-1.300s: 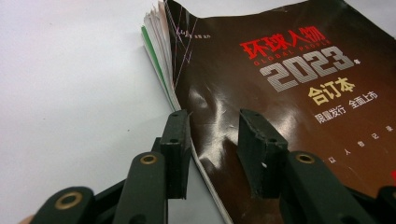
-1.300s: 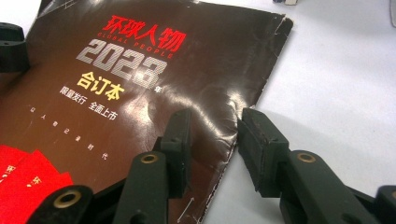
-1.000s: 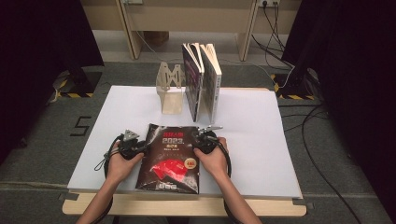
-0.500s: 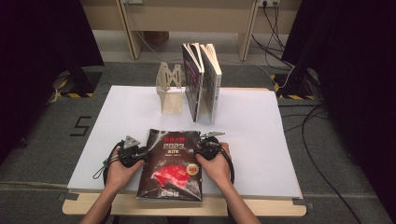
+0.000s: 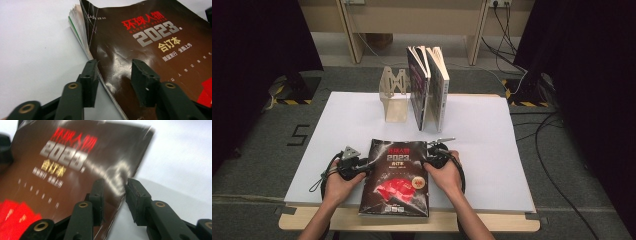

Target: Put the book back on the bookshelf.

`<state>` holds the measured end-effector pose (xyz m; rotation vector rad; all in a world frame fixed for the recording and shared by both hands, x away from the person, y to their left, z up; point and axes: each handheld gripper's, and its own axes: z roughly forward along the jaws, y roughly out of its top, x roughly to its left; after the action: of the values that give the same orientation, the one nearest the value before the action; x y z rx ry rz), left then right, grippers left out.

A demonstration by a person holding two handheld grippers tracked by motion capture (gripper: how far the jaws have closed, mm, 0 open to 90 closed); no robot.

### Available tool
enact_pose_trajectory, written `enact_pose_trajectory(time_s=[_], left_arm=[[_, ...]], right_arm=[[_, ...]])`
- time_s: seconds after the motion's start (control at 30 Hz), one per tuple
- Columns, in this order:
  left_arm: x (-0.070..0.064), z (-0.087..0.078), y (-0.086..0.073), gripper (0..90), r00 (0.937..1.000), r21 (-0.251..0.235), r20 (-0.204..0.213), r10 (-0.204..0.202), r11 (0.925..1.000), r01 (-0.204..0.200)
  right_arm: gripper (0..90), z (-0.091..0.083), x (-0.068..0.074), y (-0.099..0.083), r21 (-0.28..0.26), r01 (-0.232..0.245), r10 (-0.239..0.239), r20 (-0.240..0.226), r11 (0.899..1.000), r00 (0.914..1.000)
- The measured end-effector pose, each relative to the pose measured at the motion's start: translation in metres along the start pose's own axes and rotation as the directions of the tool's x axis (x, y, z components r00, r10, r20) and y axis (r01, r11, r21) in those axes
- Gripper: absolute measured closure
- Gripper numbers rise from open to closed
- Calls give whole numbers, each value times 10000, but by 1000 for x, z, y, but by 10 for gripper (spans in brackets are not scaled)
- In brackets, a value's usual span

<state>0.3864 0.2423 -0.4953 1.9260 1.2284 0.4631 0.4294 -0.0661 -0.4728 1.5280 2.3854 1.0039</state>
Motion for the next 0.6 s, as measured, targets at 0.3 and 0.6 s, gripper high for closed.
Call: enact_pose_trajectory(time_s=[0.3, 0.6], left_arm=[[3, 4, -1, 368, 9995, -329, -287, -152, 9994, 143], [5, 4, -3, 353, 9983, -574, -309, -493, 9972, 475]], right_arm=[[625, 16, -26, 35, -457, -704, 701, -81, 9965, 9975], [608, 30, -37, 52, -400, -1065, 1057, -208, 9935, 9942]])
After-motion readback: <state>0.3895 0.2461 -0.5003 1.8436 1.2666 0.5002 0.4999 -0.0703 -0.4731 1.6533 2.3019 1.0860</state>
